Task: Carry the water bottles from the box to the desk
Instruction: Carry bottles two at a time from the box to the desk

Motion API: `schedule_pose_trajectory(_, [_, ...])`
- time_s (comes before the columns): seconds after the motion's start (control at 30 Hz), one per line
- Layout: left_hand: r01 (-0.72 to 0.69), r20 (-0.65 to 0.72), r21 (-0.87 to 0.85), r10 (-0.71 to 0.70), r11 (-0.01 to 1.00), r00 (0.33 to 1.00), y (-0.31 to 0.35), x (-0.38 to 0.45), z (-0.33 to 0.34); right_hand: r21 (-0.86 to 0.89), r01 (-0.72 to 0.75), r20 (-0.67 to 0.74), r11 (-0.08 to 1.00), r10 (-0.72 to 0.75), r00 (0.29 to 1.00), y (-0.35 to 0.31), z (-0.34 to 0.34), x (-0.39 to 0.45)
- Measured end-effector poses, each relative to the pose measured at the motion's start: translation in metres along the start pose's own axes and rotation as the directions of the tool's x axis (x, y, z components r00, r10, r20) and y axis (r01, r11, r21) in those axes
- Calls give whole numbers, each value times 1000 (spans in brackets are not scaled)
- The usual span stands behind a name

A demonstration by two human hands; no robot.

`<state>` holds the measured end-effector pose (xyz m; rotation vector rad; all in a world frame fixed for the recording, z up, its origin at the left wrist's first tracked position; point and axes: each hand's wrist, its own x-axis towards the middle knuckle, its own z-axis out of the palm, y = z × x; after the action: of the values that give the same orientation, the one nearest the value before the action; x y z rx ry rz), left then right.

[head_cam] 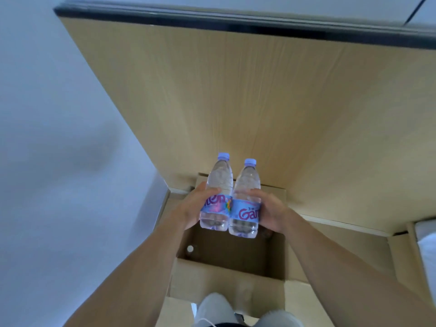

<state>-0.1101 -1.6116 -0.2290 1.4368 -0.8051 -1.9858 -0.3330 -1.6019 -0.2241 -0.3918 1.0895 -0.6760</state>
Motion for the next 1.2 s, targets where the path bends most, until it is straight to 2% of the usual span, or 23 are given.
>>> schedule_pose_trajectory(0.23, [-65,101,-7,66,998,993,22,-6,26,-5,93,-14,996,-93,996,-28,-10,-37])
schedule_pose_trajectory(0.53, [-88,240,108,60,990,969,44,1,60,-1,252,-187,968,-248,951,-29,-25,-81])
schedule_pose_trajectory(0.9, [-63,406,244,-43,968,913,43,-28,69,-2,365,-415,931,-333,847,23,-5,-131])
schedule_pose_trajectory(1.2, [-96,544,363,-127,927,829,17,-54,96,35,394,-561,918,-309,768,81,0,-189])
